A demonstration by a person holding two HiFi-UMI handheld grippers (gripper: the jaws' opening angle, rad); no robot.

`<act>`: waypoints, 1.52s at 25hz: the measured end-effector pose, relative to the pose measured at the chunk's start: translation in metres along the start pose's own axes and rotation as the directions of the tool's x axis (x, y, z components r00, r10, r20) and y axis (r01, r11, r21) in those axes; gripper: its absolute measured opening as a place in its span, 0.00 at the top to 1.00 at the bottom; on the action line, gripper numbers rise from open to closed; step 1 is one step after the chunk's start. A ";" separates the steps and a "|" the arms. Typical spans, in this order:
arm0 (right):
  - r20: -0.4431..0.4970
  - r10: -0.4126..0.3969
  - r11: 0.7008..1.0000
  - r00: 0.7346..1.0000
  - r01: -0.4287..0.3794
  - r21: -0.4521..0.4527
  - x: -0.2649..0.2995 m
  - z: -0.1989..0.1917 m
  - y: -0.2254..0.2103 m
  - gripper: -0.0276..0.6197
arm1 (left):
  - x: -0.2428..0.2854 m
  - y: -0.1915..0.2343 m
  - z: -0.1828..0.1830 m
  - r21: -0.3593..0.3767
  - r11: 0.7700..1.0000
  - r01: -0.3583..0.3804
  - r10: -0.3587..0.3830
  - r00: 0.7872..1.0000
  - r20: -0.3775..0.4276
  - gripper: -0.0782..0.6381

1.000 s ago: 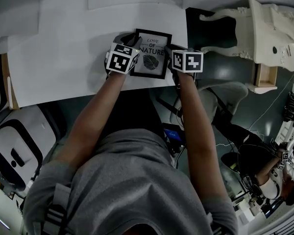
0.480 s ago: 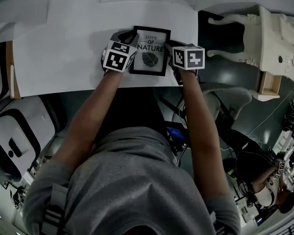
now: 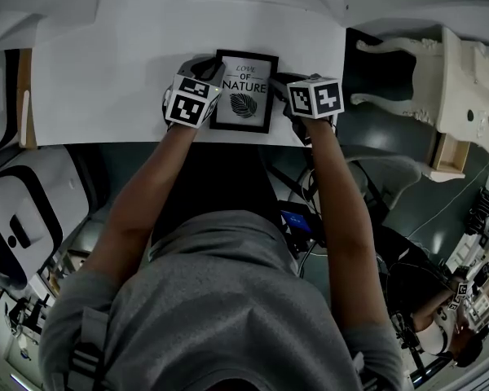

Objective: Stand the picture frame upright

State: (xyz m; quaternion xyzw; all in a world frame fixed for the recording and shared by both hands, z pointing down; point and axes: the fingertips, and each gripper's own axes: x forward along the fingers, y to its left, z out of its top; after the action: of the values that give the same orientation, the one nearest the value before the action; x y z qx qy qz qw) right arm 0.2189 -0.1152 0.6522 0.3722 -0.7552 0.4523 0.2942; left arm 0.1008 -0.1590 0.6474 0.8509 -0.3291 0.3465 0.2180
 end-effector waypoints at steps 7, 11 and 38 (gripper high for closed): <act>-0.046 0.031 0.999 0.998 -0.032 -0.022 0.004 -0.006 0.011 0.80 | -0.012 0.000 -0.012 -0.010 1.000 -0.005 0.005 1.000 0.003 0.79; -0.070 0.046 0.998 0.996 -0.048 -0.026 0.005 -0.009 0.016 0.80 | -0.018 -0.001 -0.017 -0.019 1.000 -0.007 0.007 1.000 0.002 0.79; 0.044 -0.027 0.999 0.999 0.028 -0.036 0.006 -0.022 0.029 0.76 | -0.040 -0.019 -0.045 -0.144 0.990 0.010 -0.005 0.999 0.035 0.72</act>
State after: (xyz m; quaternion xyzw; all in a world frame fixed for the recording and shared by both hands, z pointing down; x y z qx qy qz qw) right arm 0.1941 -0.0878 0.6524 0.3870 -0.7643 0.4262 0.2905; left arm 0.0720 -0.1022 0.6451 0.8401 -0.3537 0.3062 0.2744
